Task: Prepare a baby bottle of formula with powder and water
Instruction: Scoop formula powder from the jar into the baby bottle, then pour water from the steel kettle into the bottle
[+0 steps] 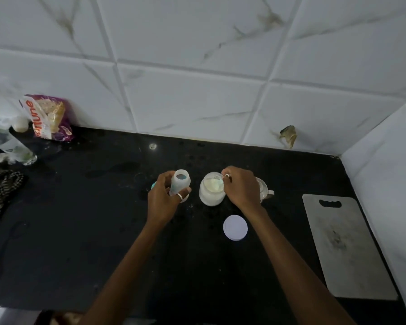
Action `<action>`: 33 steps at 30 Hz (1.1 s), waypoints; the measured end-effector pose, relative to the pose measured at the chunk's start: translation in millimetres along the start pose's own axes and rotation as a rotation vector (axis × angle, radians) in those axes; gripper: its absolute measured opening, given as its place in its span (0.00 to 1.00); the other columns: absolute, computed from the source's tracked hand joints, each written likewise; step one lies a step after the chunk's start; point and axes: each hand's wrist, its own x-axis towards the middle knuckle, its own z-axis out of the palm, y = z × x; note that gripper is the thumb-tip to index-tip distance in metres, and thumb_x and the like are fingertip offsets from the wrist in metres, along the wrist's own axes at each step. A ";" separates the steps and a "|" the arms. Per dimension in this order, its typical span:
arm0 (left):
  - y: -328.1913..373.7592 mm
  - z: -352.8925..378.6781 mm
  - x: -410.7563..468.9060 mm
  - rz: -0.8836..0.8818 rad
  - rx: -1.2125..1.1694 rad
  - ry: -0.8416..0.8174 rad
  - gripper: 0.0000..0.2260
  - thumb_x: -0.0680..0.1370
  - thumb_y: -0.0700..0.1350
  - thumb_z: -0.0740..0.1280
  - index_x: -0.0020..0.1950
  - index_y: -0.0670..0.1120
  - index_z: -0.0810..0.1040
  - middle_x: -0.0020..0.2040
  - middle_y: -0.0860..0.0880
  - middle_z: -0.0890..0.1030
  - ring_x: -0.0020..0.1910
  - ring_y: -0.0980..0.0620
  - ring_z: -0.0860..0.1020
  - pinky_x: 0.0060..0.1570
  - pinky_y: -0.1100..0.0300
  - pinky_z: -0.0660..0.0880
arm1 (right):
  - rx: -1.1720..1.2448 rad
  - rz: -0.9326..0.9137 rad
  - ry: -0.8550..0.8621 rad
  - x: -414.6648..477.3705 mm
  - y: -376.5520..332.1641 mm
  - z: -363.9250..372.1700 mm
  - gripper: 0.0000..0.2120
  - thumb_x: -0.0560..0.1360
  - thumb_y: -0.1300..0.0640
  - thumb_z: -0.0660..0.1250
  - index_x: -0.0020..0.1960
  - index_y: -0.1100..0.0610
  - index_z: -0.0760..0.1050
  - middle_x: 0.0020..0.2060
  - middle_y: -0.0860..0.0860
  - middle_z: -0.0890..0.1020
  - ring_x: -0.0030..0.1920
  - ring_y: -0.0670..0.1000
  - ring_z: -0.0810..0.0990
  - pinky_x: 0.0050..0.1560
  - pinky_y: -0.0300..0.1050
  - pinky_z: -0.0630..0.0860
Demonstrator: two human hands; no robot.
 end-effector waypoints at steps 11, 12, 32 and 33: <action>-2.1 0.9 -8.1 -0.008 -0.025 -0.010 0.23 0.73 0.43 0.80 0.64 0.55 0.74 0.56 0.64 0.78 0.54 0.71 0.78 0.50 0.75 0.74 | -0.054 -0.026 -0.230 26.0 3.4 19.0 0.13 0.78 0.53 0.71 0.62 0.50 0.83 0.57 0.52 0.85 0.57 0.57 0.83 0.55 0.53 0.80; -0.8 1.6 -8.0 -0.003 -0.028 -0.011 0.23 0.73 0.43 0.80 0.64 0.55 0.74 0.56 0.63 0.78 0.53 0.72 0.78 0.50 0.75 0.74 | -0.006 -0.044 -0.169 25.5 6.5 16.9 0.11 0.78 0.53 0.71 0.59 0.52 0.84 0.54 0.52 0.86 0.55 0.55 0.84 0.54 0.53 0.81; 72.0 80.2 -16.5 0.168 -0.133 -0.101 0.25 0.72 0.44 0.81 0.66 0.51 0.78 0.60 0.58 0.83 0.60 0.60 0.82 0.66 0.56 0.77 | 0.509 0.436 0.012 -6.2 159.2 -8.2 0.20 0.82 0.43 0.65 0.39 0.56 0.77 0.35 0.49 0.79 0.36 0.45 0.77 0.37 0.41 0.69; 71.7 83.1 -15.8 0.153 -0.128 -0.096 0.25 0.72 0.44 0.82 0.66 0.51 0.78 0.59 0.59 0.83 0.60 0.60 0.82 0.66 0.56 0.77 | 0.535 0.432 0.011 -6.3 161.5 -4.0 0.20 0.82 0.43 0.66 0.39 0.57 0.78 0.35 0.49 0.80 0.36 0.45 0.77 0.37 0.41 0.69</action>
